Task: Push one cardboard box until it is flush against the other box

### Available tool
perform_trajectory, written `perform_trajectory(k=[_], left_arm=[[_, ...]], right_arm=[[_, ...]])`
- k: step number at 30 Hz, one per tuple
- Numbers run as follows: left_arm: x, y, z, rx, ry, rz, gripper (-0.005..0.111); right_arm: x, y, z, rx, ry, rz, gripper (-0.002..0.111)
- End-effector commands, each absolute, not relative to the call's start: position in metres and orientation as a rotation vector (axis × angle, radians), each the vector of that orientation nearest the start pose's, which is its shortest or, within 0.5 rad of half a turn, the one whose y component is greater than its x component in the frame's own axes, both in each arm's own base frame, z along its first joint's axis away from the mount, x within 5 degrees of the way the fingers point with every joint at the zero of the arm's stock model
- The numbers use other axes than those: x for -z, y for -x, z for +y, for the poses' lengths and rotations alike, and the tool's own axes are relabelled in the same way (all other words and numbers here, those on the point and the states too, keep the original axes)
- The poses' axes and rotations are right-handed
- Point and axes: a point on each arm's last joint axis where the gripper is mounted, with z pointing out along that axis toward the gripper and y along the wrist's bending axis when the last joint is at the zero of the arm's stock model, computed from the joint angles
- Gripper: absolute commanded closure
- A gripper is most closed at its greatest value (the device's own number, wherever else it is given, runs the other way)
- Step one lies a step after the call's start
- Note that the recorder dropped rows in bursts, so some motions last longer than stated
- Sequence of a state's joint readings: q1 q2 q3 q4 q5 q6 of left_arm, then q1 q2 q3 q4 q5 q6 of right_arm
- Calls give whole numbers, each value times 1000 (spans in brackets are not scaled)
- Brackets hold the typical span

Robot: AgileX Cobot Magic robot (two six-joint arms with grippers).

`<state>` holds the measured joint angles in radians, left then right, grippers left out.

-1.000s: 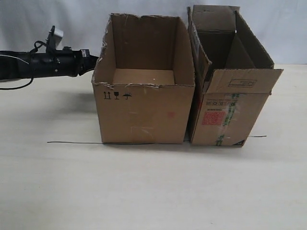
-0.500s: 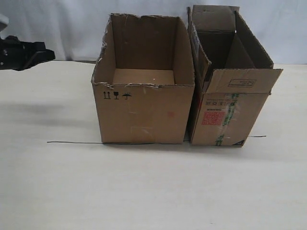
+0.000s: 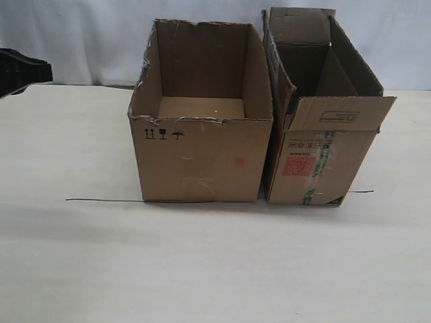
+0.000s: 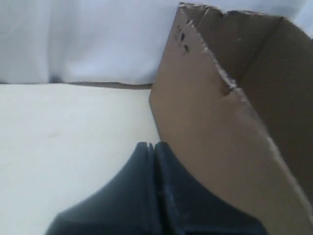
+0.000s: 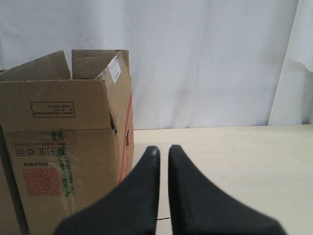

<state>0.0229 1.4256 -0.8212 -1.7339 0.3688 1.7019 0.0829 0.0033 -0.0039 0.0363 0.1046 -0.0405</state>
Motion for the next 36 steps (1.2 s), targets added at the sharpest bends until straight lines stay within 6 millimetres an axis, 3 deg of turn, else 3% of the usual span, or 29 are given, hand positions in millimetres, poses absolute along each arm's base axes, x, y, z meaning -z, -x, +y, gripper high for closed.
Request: perform_trajectory(k=[1,5,7,9,12,15,23,29,30,33,36], left_arm=[[-286,-259,-39,431,-165,1935,107],[-286,-195,-53,458,-269,1857,107],[-280,-145,-52,482,-306,1763,107],[-279,-112,-48,495,-293,1657,107],[-270,-78,-43,506,-276,1537,107],[-257,-58,-38,480,-251,1453,107],[-237,-54,-38,503,-234,1464,107],[-222,-57,-33,403,-249,1554,107],[-220,-58,-31,386,-228,1576,107],[-218,-63,-14,356,62,1607,107],[-219,-64,-8,293,92,1558,107]], right_arm=[[-203,-56,5,-69,70,1589,103],[-203,-56,5,-69,70,1589,103],[-203,-56,5,-69,70,1589,103],[-203,-56,5,-69,70,1589,103],[-203,-56,5,-69,70,1589,103],[-203,-56,5,-69,70,1589,103],[-203,-56,5,-69,70,1589,103],[-203,-56,5,-69,70,1589,103],[-203,-56,5,-69,70,1589,103],[-203,-56,5,-69,70,1589,103],[-203,-56,5,-69,70,1589,103]])
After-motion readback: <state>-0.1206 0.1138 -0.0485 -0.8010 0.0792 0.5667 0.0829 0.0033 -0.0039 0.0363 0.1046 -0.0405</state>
